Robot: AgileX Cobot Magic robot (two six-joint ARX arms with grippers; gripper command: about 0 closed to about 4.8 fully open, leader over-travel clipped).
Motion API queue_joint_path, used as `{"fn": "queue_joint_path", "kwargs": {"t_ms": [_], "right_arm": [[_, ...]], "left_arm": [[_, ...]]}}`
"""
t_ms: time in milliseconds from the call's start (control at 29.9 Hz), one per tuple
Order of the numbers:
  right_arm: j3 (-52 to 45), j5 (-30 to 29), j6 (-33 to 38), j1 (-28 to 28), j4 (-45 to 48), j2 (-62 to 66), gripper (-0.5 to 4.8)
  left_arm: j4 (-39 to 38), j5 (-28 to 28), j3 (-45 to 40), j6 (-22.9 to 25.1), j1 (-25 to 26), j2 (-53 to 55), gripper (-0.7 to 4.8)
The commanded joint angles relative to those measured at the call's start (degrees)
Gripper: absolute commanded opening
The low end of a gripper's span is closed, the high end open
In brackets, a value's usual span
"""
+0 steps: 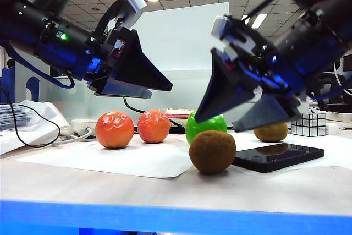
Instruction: Put the same fruits together.
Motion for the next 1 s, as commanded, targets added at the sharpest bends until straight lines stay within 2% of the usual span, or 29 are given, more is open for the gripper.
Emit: {"fn": "queue_joint_path", "kwargs": {"t_ms": [33,669,770,803,837,904,1004], "right_arm": [[-0.17,-0.11,-0.42,0.11,1.25,1.97,4.79],[-0.17,-1.57,-0.42,0.11,6.60,8.50,4.79],[-0.17,-1.81,-0.39,0.11,8.50,8.76,3.87],[-0.17,-1.81,-0.39,0.11,9.03,8.76,3.86],[-0.17,-1.81,-0.39,0.11,9.55,8.76,3.99],[-0.17,-1.79,-0.39,0.11,10.78,8.76,4.65],[-0.17,-1.46,-0.37,0.11,13.05,8.81,4.70]], "left_arm": [[0.33,0.59,0.09,0.20,0.00,-0.26,4.79],[-3.98,1.25,0.09,0.74,0.00,-0.24,4.79],[-4.07,1.22,0.09,1.31,0.00,-0.24,4.79],[-4.11,1.22,0.09,1.31,0.00,-0.24,4.79],[-4.15,1.22,0.09,1.31,0.00,-0.24,4.79],[-4.28,1.22,0.09,1.31,0.00,-0.24,4.79],[-4.94,1.25,0.09,1.55,0.00,-0.24,4.79]]}}
